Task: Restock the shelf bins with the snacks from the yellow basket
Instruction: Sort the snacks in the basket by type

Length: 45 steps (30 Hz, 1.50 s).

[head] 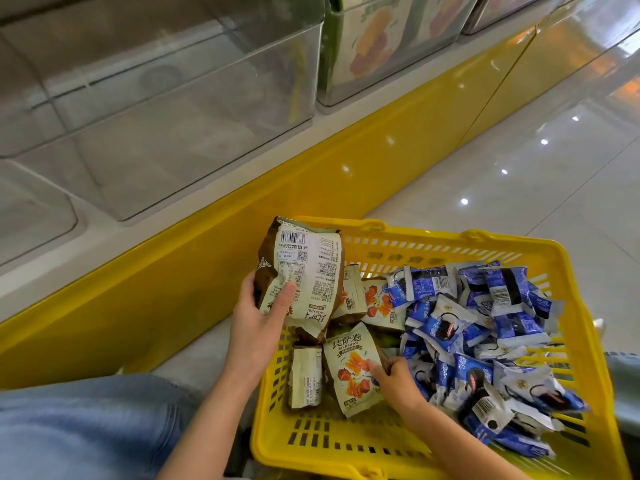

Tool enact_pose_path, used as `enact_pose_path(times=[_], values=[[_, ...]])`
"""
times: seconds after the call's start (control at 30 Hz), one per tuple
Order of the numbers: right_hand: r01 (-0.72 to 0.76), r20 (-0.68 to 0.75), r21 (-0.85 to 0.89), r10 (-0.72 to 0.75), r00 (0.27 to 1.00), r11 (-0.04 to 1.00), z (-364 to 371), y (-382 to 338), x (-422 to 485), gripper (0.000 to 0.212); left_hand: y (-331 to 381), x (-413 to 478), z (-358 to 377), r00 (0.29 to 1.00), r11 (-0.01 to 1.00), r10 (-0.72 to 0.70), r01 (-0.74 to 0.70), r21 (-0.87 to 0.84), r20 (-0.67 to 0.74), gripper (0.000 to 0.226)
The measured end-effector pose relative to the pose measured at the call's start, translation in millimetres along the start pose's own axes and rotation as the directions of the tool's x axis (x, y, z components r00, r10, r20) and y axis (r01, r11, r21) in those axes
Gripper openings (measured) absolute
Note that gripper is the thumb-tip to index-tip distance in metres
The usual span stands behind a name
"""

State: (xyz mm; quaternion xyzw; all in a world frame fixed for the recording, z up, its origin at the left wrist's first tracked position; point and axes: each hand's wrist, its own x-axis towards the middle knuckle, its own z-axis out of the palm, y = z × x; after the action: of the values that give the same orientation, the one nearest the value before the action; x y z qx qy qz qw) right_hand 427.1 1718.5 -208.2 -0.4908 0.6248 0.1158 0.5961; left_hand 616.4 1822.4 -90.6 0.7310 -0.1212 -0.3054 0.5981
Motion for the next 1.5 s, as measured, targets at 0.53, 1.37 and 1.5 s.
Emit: enact_pose_path(times=[0.53,1.37,1.5], values=[[0.185,0.077,-0.381,-0.168,0.983,0.906,-16.5,-8.6,9.9,0.061,0.2,0.9,0.4,1.0,1.0,0.007,-0.007,0.008,0.007,0.073],[0.418,0.175,0.156,-0.442,0.88,0.895,-42.4,-81.3,-96.4,0.075,-18.7,-47.9,35.8,0.915,0.953,-0.104,-0.021,0.303,0.389,0.043],[0.424,0.061,0.046,-0.426,0.903,0.904,-56.0,-70.2,-90.8,0.059,-18.8,-44.0,19.1,0.968,0.713,0.144,-0.245,0.657,0.204,0.044]])
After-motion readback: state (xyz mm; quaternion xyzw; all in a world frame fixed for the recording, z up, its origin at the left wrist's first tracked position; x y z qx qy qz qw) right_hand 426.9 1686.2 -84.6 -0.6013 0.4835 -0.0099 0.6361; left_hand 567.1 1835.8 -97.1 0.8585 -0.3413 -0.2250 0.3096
